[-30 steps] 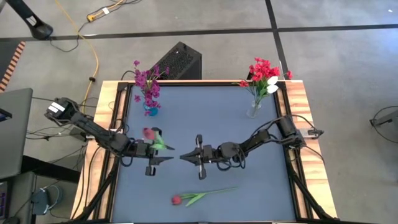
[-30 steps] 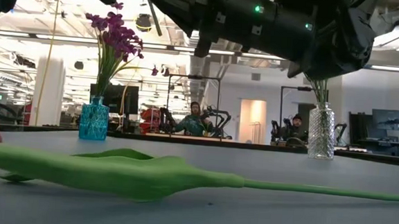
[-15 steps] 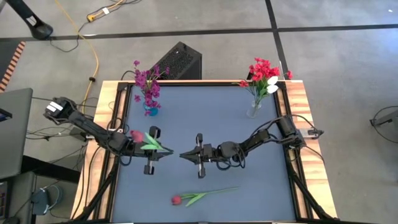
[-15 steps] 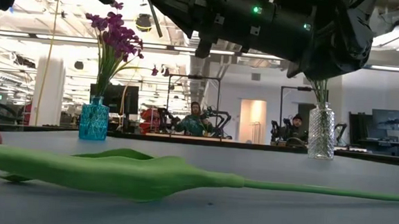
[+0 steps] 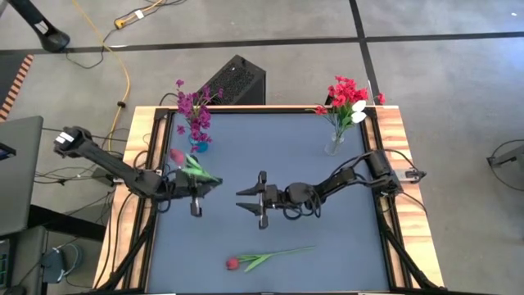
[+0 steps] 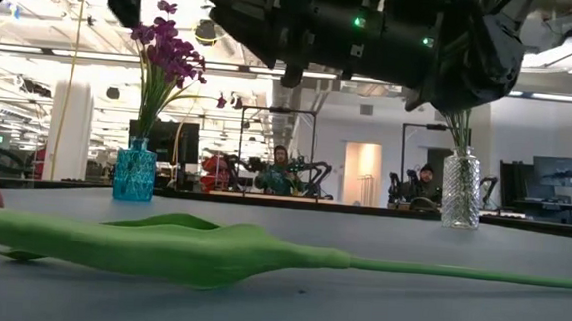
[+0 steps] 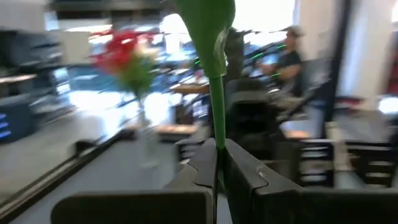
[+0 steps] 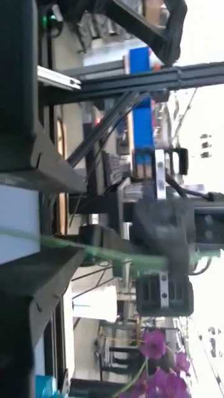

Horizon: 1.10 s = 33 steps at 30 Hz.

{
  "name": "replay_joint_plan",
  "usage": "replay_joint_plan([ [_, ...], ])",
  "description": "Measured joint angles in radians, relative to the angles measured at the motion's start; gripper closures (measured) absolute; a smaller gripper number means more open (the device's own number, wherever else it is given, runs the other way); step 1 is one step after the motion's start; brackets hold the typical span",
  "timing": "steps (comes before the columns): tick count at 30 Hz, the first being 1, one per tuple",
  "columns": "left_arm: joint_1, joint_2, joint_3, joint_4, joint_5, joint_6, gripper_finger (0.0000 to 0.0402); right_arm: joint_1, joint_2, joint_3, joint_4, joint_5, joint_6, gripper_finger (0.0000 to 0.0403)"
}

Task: Sort flowers into vase by color
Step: Put the left red tulip into the blue vase

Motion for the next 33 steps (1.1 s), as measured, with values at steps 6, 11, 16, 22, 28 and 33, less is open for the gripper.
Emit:
replay_joint_plan([
  [6, 0.001, -0.212, 0.000, -0.393, -0.205, -0.109, 0.0401, 0.007, -0.023, -0.003, -0.137, -0.008, -0.015, 0.0180],
  [11, 0.001, -0.387, 0.000, -0.710, -0.271, -0.281, 0.0401, 0.001, -0.126, -0.010, -0.433, -0.005, -0.010, 0.0173],
  [16, 0.001, -0.556, 0.000, -0.927, -0.320, -0.389, 0.0401, 0.003, -0.211, -0.010, -0.710, -0.006, 0.045, 0.0178],
  [22, 0.001, -0.689, 0.000, -1.066, -0.397, -0.469, 0.0401, 0.025, -0.231, -0.010, -0.788, -0.003, 0.044, 0.0180],
  [28, 0.000, -0.735, 0.038, -1.237, -0.458, -0.540, 0.0401, 0.024, -0.231, -0.010, -0.817, -0.003, 0.039, 0.0180],
  [33, 0.008, -0.731, 0.088, -1.327, -0.635, -0.570, 0.0401, 0.025, -0.231, -0.010, -0.831, -0.003, 0.039, 0.0180],
])
